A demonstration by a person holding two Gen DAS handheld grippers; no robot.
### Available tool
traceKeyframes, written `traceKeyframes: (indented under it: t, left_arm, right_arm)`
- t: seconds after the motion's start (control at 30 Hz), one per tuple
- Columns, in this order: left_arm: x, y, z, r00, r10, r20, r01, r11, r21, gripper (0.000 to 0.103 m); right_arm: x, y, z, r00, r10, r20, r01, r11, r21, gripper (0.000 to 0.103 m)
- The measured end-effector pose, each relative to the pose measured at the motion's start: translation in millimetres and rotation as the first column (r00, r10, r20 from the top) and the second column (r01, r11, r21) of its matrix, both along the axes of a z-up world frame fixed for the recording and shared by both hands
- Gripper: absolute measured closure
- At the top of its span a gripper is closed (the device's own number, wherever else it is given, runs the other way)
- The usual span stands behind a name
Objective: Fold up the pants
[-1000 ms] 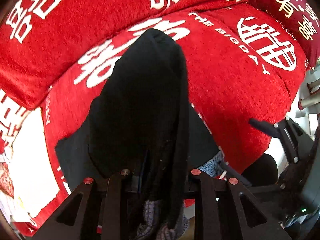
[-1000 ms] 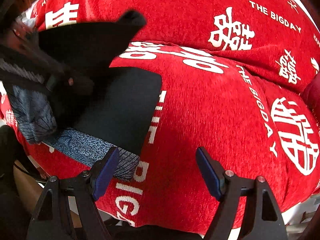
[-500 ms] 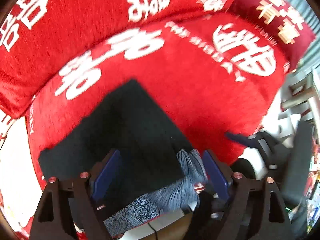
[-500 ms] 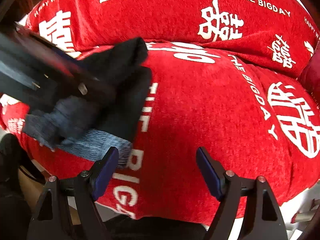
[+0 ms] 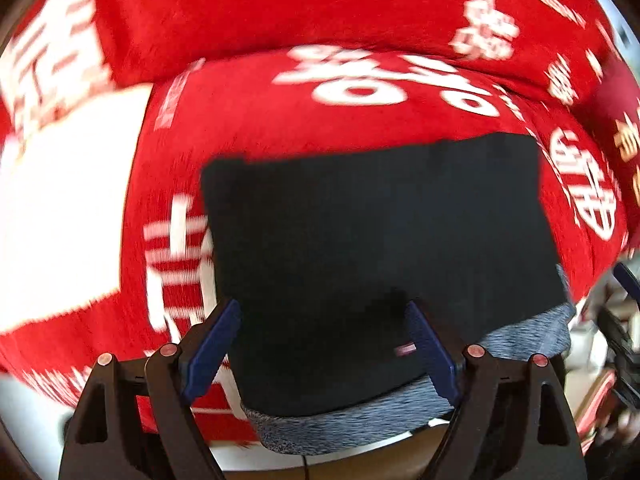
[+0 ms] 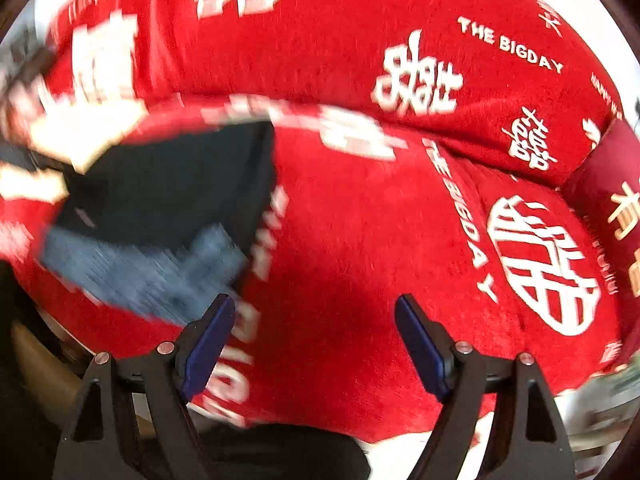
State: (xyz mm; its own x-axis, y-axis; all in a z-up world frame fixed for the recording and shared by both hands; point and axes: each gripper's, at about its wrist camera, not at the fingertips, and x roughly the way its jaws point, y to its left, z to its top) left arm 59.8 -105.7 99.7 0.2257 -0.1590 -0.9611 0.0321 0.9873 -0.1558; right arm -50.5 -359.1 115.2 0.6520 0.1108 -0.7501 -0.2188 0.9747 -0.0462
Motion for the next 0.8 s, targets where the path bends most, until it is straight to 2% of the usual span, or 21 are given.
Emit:
traceKeyframes:
  t: [0.07, 0.13, 0.17, 0.2, 0.23, 0.27, 0.3, 0.33, 0.37, 0.43, 0.5, 0.6, 0.67, 0.73, 0.8]
  left_arm:
    - [-5.6, 11.3, -9.2, 0.999, 0.047, 0.003, -0.047, 0.999, -0.016, 0.017]
    - [-10.1, 15.3, -15.7, 0.997, 0.073, 0.012, -0.072, 0.997, -0.035, 0.017]
    - [-12.0, 15.5, -17.4, 0.997, 0.073, 0.019, -0.072, 0.997, -0.034, 0.017]
    - [-13.8, 16.1, -19.2, 0.997, 0.071, 0.029, -0.071, 0.997, -0.020, 0.009]
    - [-14.7, 17.5, -20.1, 0.997, 0.074, 0.038, -0.074, 0.997, -0.003, 0.002]
    - [-16.6, 19.5, -21.6, 0.995, 0.079, 0.053, -0.080, 0.997, 0.009, 0.001]
    - [-19.0, 22.3, -23.9, 0.995, 0.079, 0.058, -0.079, 0.997, -0.006, 0.001]
    - [-19.3, 23.9, -29.6, 0.996, 0.079, 0.048, -0.077, 0.997, -0.031, 0.000]
    - [-20.9, 26.5, -35.3, 0.996, 0.083, 0.035, -0.082, 0.996, -0.046, 0.000]
    - [-21.5, 33.3, -38.7, 0.995, 0.100, 0.027, -0.097, 0.992, -0.080, 0.000]
    - [-20.5, 37.9, -29.6, 0.993, 0.113, 0.029, -0.111, 0.991, -0.073, 0.000]
    - [-13.0, 46.3, -1.9, 0.980, 0.133, 0.146, -0.129, 0.991, -0.037, 0.000]
    - [0.6, 52.5, 6.5, 0.973, 0.153, 0.173, -0.155, 0.988, -0.003, 0.000]
    - [18.7, 57.8, 4.1, 0.971, 0.185, 0.153, -0.195, 0.979, 0.052, 0.000]
    - [36.3, 63.3, -4.3, 0.965, 0.230, 0.127, -0.243, 0.966, 0.092, 0.000]
  right_arm:
    - [-1.0, 19.0, 11.3, 0.995, 0.088, 0.037, -0.092, 0.986, 0.135, 0.017]
    - [2.7, 40.6, 8.8, 0.983, 0.179, 0.038, -0.183, 0.953, 0.241, 0.016]
    - [5.6, 55.4, 1.7, 0.973, 0.230, 0.030, -0.230, 0.937, 0.265, 0.016]
    - [9.3, 66.7, -8.1, 0.968, 0.249, 0.012, -0.244, 0.940, 0.240, 0.016]
    - [14.2, 71.6, -17.8, 0.972, 0.233, -0.014, -0.226, 0.954, 0.198, 0.016]
    - [21.0, 73.2, -31.4, 0.981, 0.189, -0.055, -0.179, 0.974, 0.142, 0.017]
    - [29.9, 70.2, -48.0, 0.986, 0.123, -0.111, -0.114, 0.990, 0.089, 0.016]
    - [37.4, 63.0, -64.5, 0.981, 0.072, -0.178, -0.059, 0.996, 0.073, 0.016]
    - [42.6, 50.0, -80.2, 0.966, 0.041, -0.254, -0.007, 0.991, 0.134, 0.013]
    - [41.3, 31.3, -86.5, 0.952, 0.017, -0.307, 0.068, 0.962, 0.264, 0.013]
    - [35.8, 25.7, -70.6, 0.962, -0.020, -0.272, 0.090, 0.965, 0.247, 0.013]
    - [32.3, 35.4, -23.5, 0.994, -0.047, -0.098, 0.062, 0.986, 0.153, 0.012]
    - [40.1, 51.7, 2.5, 1.000, 0.015, -0.026, -0.010, 0.987, 0.159, 0.012]
    - [58.7, 74.7, 11.4, 0.996, 0.088, 0.002, -0.087, 0.983, 0.160, 0.010]
    - [78.6, 100.6, 8.0, 0.990, 0.143, 0.007, -0.143, 0.982, 0.124, 0.010]
